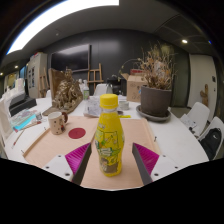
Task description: Pour water
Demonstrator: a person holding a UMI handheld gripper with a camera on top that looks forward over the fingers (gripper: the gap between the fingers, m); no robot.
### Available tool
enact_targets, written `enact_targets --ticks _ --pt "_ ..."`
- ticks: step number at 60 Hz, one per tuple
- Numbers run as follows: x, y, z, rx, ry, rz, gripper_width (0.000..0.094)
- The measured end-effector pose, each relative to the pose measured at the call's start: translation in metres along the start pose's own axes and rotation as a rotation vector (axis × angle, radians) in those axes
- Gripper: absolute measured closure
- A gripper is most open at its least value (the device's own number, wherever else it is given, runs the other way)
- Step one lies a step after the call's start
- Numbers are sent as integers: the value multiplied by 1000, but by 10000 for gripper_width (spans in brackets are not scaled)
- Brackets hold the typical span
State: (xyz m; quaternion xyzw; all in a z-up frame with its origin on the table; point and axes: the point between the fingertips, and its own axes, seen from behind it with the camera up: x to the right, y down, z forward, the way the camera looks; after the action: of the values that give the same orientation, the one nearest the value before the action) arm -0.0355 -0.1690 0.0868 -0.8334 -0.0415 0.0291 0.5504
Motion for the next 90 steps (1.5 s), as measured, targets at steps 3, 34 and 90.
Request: enact_targets --ticks 3,34,90 --pt "-1 2 15 9 -10 -4 148" --pt "2 1 41 -4 35 -43 646" --pt "-139 -182 165 -29 513 -1730 642"
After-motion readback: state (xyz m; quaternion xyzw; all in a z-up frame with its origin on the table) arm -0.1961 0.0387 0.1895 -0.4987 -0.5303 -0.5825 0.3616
